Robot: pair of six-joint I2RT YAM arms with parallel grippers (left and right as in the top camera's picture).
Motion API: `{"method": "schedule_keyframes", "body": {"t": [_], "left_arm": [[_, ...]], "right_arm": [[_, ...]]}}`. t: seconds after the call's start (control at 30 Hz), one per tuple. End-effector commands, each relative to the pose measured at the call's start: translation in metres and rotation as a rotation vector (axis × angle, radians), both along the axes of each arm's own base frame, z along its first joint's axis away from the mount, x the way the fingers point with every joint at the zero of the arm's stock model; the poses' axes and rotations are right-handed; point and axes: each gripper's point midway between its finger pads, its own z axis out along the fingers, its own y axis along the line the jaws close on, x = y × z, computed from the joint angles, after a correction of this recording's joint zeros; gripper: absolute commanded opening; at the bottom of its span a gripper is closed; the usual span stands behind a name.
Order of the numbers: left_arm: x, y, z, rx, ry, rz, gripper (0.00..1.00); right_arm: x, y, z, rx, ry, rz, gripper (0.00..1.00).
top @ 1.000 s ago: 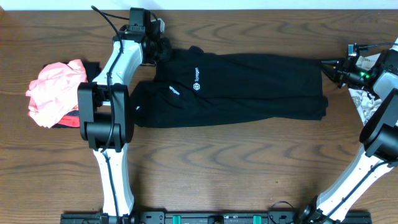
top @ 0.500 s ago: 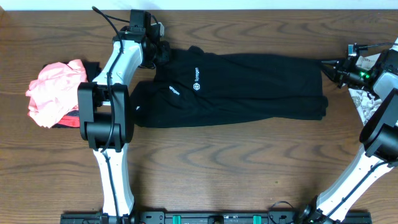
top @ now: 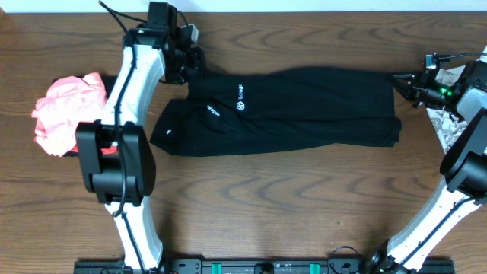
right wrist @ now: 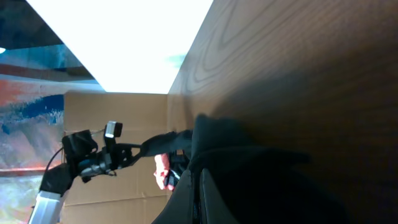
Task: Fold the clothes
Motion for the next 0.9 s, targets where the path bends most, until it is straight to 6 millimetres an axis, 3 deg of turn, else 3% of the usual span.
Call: {"method": "schedule_keyframes", "body": {"t": [0.0, 0.27, 0.47, 0.7, 0.87], "left_arm": [[-0.008, 0.001, -0.003, 0.0, 0.033, -0.014, 0.06], [-0.02, 0.008, -0.007, 0.014, 0.089, -0.01, 0.06], [-0.032, 0.03, -0.016, 0.108, 0.147, 0.021, 0.06], [-0.038, 0.033, -0.017, 0.11, 0.173, 0.019, 0.06], [-0.043, 0.033, -0.018, 0.112, 0.193, 0.018, 0.06]], "right_arm": [[-0.004, -0.002, 0.004, 0.062, -0.014, 0.012, 0.01], [-0.014, -0.009, 0.03, 0.183, -0.11, 0.049, 0.01], [-0.02, -0.013, 0.028, 0.226, -0.046, 0.026, 0.01], [-0.031, -0.009, 0.024, 0.267, 0.027, 0.011, 0.01], [-0.045, -0.004, 0.001, 0.202, 0.165, -0.011, 0.01]]}}
